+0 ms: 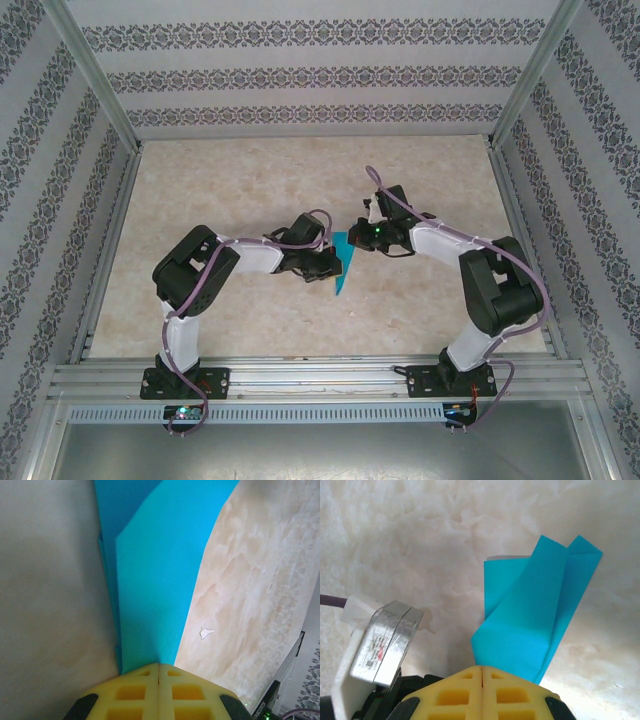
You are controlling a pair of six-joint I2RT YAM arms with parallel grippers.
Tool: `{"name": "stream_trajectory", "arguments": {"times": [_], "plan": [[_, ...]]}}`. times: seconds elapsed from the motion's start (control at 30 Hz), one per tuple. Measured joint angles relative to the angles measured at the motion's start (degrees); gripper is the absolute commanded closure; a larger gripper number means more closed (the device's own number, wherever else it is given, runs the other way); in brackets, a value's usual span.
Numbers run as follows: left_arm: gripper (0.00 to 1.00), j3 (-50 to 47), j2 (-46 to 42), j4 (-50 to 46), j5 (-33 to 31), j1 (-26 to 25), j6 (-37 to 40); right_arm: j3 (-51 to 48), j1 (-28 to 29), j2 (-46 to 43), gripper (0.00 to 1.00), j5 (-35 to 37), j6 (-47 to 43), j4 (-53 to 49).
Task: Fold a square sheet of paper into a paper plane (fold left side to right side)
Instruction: Fold the wing for the fifth time at the center of the table.
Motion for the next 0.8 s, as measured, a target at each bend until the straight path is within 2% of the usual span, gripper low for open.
{"name": "stream_trajectory", "arguments": {"times": [0.5, 0.8], "plan": [[1.0, 5.75, 1.51, -8.09, -3.74, -1.49, 2.12, -1.51, 2.4, 3.98, 0.98, -0.9, 1.01, 0.22], [1.0, 8.2, 2.27, -11.52, -4.92, -1.92, 2.73, 2.05, 2.4, 7.85, 0.98, 0.5, 1.14, -0.17]]}}
